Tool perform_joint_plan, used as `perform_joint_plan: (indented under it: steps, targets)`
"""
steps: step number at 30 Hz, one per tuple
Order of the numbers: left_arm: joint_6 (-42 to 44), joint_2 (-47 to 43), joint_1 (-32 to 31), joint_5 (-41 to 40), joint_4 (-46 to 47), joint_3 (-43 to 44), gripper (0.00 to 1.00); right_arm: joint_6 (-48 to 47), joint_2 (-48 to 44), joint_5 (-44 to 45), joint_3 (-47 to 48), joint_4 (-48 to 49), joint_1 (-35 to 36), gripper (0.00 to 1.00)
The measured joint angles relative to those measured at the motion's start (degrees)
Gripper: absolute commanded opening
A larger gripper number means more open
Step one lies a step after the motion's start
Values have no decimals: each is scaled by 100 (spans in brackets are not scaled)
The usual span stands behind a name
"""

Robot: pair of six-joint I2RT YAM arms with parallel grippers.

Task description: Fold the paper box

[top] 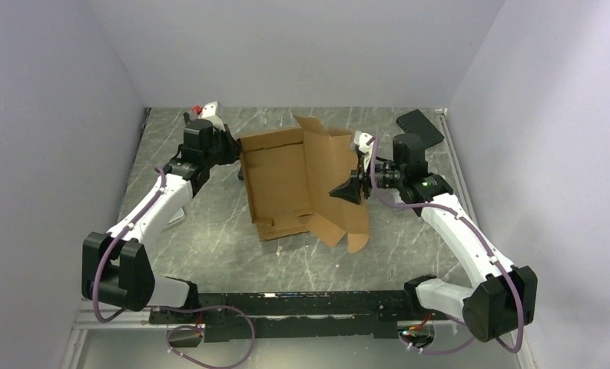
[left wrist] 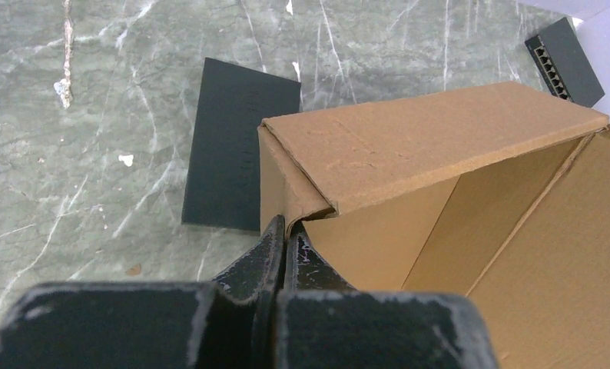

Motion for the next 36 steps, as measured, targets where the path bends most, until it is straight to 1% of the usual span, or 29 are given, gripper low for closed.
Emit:
perform_joint_plan:
  steps: [4, 8, 11, 15, 22, 25, 29, 31, 34, 36]
  targets:
    - [-35, 50, -116, -144, -2, 79, 0, 238, -2, 9, -11, 181, 162, 37]
    - [-68, 166, -205, -262, -11, 221, 0, 409, 15, 87, -68, 256, 186, 31]
    - [-76, 254, -282, -400, -39, 323, 4, 516, 13, 111, -81, 334, 190, 26]
    - [-79, 308, -372, -555, -87, 415, 12, 645, 13, 129, -118, 435, 190, 23]
    - [-103, 310, -494, -614, -131, 472, 22, 809, 13, 160, -160, 553, 190, 22]
    - [-98, 310, -538, -614, -122, 483, 24, 833, 13, 179, -168, 579, 190, 21]
    - [-96, 313, -573, -614, -133, 511, 21, 879, 13, 181, -184, 603, 190, 21]
    - [-83, 343, -590, -627, -146, 553, 15, 894, 13, 181, -190, 621, 190, 21]
    - [-39, 450, -601, -704, -181, 669, 0, 911, 13, 179, -199, 634, 190, 21]
    - [39, 527, -601, -756, -249, 761, 0, 907, 13, 190, -210, 634, 190, 21]
